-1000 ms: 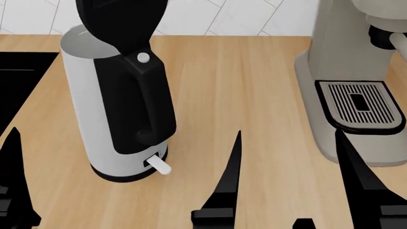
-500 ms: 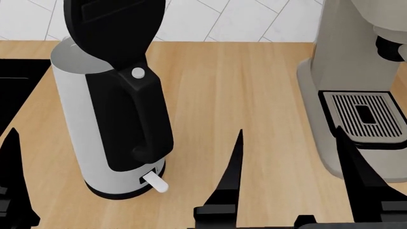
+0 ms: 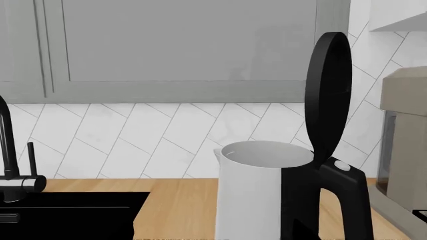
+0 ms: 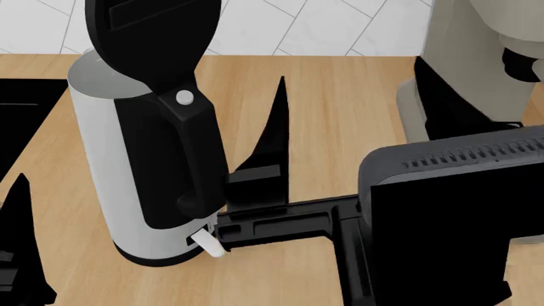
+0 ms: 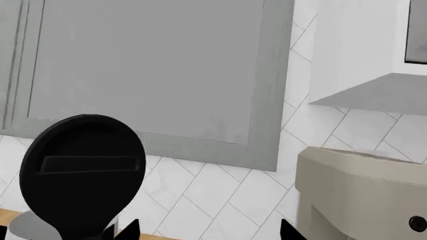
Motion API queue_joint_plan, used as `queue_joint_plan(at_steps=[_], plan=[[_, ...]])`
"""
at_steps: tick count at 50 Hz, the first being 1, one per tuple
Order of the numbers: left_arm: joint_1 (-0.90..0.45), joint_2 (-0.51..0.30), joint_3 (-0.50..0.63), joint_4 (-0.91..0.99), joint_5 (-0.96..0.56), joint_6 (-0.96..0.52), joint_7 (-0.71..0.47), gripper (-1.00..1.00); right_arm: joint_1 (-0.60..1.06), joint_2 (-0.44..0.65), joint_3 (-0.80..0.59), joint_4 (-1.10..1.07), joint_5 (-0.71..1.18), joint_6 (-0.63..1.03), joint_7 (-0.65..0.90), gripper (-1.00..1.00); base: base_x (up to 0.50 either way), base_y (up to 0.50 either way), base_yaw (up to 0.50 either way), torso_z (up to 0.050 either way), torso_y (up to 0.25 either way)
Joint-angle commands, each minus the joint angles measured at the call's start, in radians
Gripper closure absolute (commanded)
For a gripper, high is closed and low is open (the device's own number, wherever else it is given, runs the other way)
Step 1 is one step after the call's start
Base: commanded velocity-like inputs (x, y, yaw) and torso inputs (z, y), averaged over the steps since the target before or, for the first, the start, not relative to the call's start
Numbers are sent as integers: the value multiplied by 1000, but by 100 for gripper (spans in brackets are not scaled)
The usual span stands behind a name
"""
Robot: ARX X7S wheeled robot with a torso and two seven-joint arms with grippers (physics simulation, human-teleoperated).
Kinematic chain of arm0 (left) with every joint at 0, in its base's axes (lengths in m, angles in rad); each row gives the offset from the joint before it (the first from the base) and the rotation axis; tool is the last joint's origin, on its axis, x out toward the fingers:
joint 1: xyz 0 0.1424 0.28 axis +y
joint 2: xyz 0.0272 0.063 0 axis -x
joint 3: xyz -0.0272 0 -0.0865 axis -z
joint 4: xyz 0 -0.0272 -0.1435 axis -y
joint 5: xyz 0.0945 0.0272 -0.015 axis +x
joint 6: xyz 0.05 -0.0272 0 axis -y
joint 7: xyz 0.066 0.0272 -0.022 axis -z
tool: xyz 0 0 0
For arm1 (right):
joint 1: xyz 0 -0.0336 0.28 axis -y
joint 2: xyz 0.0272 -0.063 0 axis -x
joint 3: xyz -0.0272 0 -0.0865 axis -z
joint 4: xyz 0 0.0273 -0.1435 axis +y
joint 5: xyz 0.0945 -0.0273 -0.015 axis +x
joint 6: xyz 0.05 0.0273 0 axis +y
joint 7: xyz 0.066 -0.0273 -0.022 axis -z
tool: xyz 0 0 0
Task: Close the lid of the electric kettle.
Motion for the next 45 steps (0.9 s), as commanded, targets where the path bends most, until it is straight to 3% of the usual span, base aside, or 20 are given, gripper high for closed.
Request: queue_joint_plan(at_steps=[1,13,23,45], plan=[[7,16,12,-5,13,1,1,-100,133,-45,47,120,130,20,-143,-100,0,0,0,0,0],[17,17,19,-16,22,6,11,-100,185,-126,50,329,216,35,-308,-100,0,0,0,0,0],[12,13,18,-12,17,6,10,-100,237,-225,24,480,190,82,-375,-100,0,0,0,0,0],[8,8,19,-19,9,18,16,-100,215,-337,-26,633,174,103,-470,-100,0,0,0,0,0]])
